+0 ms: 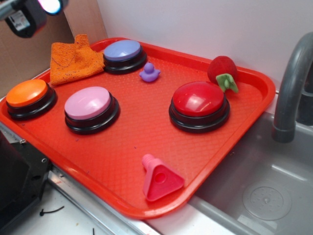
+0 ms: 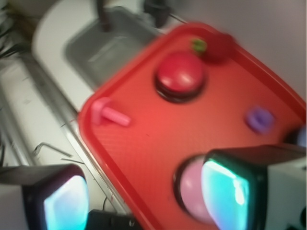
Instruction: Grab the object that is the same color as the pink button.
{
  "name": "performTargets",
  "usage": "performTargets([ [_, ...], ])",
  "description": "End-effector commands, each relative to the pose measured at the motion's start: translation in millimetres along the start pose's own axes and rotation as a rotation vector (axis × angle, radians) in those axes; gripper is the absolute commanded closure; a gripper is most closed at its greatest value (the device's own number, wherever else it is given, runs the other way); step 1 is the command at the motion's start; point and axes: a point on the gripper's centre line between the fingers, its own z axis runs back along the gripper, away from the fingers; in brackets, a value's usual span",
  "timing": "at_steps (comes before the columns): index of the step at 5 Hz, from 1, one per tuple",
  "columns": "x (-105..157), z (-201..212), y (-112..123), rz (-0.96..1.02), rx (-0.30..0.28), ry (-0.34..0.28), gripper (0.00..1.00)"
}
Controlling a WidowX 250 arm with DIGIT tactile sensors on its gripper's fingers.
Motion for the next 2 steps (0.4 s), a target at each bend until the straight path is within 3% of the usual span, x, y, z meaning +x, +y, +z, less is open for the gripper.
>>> performTargets([
  [1, 13.3, -40.3, -14.5, -0.504, -0.067, 0.038, 0.00],
  [2, 13.3, -66.8, -16.9, -0.681, -0.124, 0.075, 0.00],
])
